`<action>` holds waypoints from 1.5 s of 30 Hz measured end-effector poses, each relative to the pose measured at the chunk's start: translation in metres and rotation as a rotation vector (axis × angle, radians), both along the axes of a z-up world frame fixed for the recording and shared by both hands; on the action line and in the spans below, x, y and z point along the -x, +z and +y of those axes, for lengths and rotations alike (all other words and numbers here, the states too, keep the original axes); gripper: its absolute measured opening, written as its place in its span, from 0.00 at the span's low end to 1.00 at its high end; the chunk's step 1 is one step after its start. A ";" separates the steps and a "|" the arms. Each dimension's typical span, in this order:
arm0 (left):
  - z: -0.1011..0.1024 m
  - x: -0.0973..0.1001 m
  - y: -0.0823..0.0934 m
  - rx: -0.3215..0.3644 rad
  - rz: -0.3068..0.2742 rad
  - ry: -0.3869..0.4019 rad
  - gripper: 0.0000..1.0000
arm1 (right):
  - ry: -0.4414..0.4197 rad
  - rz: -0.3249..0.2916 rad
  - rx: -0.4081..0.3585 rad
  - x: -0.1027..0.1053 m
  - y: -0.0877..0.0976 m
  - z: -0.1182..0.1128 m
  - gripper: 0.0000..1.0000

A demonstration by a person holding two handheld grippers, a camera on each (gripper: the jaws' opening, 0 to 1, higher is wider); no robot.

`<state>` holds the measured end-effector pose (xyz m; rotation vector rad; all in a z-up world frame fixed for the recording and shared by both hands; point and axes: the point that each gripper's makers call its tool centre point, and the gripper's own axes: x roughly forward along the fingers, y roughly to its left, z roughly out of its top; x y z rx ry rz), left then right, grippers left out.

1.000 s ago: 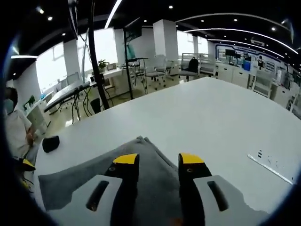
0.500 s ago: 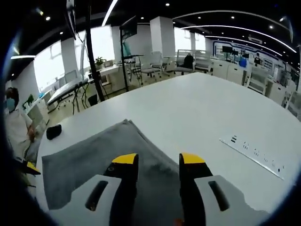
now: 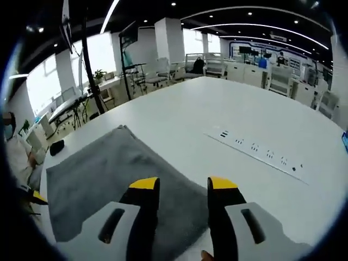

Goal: Fold the towel on the table until its edges align and the towel forms a compact rectangular stack.

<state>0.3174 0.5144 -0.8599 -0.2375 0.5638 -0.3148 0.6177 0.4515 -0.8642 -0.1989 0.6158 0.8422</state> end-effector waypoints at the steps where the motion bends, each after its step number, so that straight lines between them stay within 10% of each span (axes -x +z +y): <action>1: -0.004 0.000 0.001 0.002 -0.003 -0.007 0.69 | -0.005 0.004 0.004 -0.002 -0.002 -0.005 0.35; 18: -0.099 0.011 -0.006 -0.097 0.008 -0.361 0.61 | -0.035 0.038 -0.015 -0.005 -0.013 -0.037 0.34; 29: -0.121 0.016 -0.014 -0.111 -0.003 -0.463 0.22 | -0.027 0.072 -0.022 0.003 -0.024 -0.039 0.31; 39: -0.124 0.007 -0.032 -0.176 0.065 -0.468 0.21 | -0.052 0.101 -0.035 0.003 -0.036 -0.043 0.25; 45: -0.125 0.014 -0.051 -0.362 0.113 -0.591 0.23 | -0.057 0.111 -0.037 -0.005 -0.041 -0.039 0.21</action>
